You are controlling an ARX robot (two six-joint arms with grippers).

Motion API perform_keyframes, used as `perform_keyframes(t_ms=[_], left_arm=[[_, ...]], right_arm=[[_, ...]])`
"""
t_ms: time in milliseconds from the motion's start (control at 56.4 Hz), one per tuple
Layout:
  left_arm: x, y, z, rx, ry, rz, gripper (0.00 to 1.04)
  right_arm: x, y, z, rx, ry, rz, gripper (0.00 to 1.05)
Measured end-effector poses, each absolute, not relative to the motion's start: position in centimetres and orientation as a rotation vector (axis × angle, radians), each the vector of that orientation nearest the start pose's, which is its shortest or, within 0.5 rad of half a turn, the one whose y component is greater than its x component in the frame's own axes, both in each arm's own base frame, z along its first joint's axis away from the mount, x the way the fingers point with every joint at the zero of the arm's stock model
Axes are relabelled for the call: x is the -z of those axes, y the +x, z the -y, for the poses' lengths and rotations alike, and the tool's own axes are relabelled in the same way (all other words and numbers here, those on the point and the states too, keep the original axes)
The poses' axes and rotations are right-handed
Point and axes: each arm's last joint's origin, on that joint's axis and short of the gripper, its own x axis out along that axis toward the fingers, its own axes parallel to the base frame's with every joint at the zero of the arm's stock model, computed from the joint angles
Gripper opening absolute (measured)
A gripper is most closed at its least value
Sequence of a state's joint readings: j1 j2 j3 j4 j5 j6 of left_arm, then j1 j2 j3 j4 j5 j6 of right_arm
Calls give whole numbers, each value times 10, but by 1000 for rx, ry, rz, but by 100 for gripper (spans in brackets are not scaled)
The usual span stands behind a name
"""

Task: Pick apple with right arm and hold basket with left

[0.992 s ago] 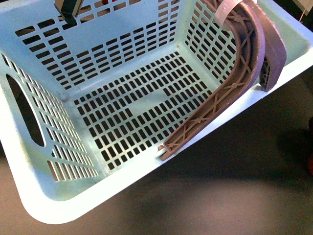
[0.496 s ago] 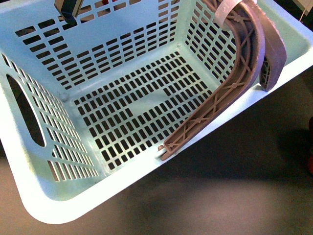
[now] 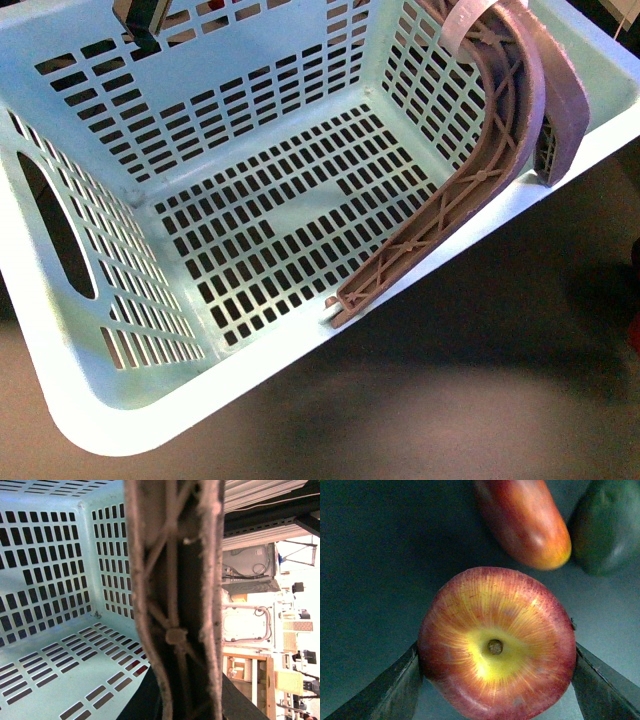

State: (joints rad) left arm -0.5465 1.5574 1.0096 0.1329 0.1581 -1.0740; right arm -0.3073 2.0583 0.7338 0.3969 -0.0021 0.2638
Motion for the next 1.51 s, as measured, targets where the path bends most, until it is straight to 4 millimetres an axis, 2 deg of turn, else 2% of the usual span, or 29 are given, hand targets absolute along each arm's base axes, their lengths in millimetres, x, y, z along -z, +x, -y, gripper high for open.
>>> perform_keyframes(t_ms=[159,248,266,301,354,390,425,461,496,585,762,904,957,1081,1187,1311,1382,1506], left_arm=[[-252,292,183,399,-931,-740,7],[-252,292,183,399,-931,-740,7],[-252,292,183,399,-931,-740,7],[-252,292,183,399,-931,-740,7],[-252,292,183,399,-931,-740,7],[-252,292,183,399,-931,-740,7],[-252,292,183,399,-931,-740,7],[-252,292,183,399,-931,-740,7],[-252,292,183,399,-931,-740,7],[-252,292,183,399,-931,-740,7],[-252,292,183,399,-931,-740,7],[-252,292,183,400,-931,-741,7],[-252,292,183,400,-932,-741,7],[-252,293,183,397,-931,-739,7],[-252,292,183,400,-928,-740,7],[-252,292,184,401,-926,-745,6],[-252,292,183,399,-928,-743,6],[-252,292,183,395,-921,-736,6]], right_arm=[[-108,304,86,306,382,-710,73],[-155,302,74,238,374,-595,72],[-171,300,69,210,374,-555,72],[-180,300,65,193,373,-532,72],[-209,296,51,139,365,-459,72],[-220,294,45,116,364,-434,72],[-242,289,26,51,360,-381,72],[-249,288,17,20,359,-365,72],[-258,286,-1,-33,359,-348,72],[-258,284,-30,-86,348,-352,72],[-241,277,-81,-199,346,-417,72],[-230,275,-102,-244,341,-450,72],[-225,275,-107,-247,334,-464,80],[-222,275,-105,-223,330,-465,97],[-228,274,-96,-170,334,-428,95],[-242,265,-71,-44,319,-344,96],[-243,260,-60,5,262,-220,89],[-236,239,-45,-4,114,-12,68]])
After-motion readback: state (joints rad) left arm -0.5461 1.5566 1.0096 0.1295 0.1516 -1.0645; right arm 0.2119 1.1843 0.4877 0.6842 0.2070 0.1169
